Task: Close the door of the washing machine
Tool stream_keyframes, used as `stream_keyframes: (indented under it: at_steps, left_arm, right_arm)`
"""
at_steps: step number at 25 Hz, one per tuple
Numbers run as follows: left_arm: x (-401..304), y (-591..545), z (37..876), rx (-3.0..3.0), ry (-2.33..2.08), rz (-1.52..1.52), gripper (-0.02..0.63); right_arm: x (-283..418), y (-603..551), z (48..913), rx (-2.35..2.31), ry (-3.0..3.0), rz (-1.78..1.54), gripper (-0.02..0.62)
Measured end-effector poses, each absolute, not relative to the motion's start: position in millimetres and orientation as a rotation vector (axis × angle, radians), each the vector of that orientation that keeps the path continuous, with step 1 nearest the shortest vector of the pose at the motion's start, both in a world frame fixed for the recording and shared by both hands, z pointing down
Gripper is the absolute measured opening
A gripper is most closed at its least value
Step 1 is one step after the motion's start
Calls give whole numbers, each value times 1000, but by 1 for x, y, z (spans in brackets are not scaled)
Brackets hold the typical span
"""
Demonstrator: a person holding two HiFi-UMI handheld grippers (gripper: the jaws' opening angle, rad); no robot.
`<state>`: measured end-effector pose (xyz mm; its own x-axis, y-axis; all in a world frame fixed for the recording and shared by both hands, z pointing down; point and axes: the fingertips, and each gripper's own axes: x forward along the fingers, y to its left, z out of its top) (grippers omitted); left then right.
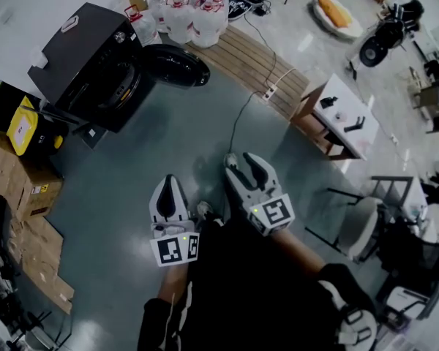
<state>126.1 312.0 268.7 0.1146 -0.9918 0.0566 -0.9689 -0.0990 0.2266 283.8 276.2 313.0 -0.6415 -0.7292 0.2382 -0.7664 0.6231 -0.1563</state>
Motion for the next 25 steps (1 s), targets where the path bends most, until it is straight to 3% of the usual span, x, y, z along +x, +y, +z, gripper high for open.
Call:
stream_keyframes:
  at_steps: [19, 25]
  left_arm:
    - [192, 108, 265, 2042, -2181, -133, 3]
    - [196, 65, 277, 2027, -2160, -112, 3]
  right_arm:
    - [341, 29, 345, 1014, -2727, 342, 213]
    - [331, -36, 375, 987, -2699, 353, 210]
